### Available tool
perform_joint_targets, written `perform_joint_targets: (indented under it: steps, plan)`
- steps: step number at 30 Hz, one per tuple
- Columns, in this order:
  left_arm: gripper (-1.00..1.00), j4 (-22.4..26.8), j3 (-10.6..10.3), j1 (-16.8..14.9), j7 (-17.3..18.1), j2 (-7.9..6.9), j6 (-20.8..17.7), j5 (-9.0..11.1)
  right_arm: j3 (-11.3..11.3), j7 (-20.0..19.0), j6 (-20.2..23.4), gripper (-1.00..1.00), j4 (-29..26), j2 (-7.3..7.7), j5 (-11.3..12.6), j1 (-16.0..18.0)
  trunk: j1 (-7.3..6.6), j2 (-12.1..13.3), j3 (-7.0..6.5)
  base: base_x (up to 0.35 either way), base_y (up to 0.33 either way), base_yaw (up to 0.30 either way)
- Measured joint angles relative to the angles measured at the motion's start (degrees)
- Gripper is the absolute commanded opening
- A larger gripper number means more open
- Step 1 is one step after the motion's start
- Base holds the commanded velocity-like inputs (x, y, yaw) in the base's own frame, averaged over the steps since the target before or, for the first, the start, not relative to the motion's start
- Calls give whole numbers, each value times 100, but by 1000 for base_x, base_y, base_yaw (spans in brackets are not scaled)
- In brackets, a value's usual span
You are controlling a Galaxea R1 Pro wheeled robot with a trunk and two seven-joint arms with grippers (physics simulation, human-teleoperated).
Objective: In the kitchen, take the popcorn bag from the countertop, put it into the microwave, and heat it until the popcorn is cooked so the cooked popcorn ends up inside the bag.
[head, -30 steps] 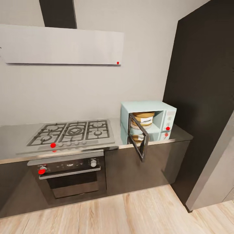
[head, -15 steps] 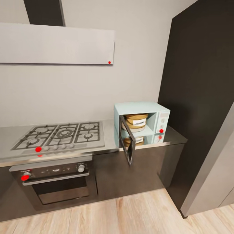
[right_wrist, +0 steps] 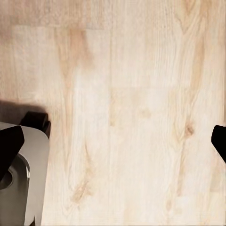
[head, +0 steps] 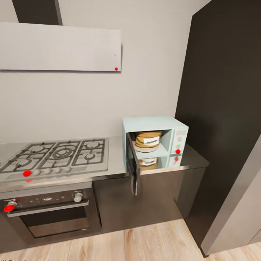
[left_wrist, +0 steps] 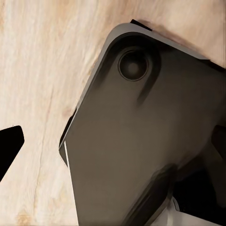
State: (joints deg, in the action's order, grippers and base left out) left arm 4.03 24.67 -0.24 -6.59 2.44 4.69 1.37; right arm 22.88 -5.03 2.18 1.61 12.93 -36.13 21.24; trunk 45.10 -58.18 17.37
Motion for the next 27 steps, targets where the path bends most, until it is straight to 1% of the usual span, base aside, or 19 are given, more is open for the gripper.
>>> perform_joint_targets:
  steps: [5,7,19,27]
  plan:
    - [100,0,7,0,1,0,6,6,2,1,0,100,0,5,0,4,2,0,0,56,-254,263]
    - [100,0,9,0,0,0,7,6,3,0,0,100,0,5,0,2,2,0,0,4,-126,268]
    - [100,1,9,0,-2,0,8,7,3,7,-8,100,0,5,1,2,2,0,0,0,-12,255]
    - [100,1,9,0,-2,3,7,6,3,77,0,100,-8,33,1,0,2,0,0,0,0,34]
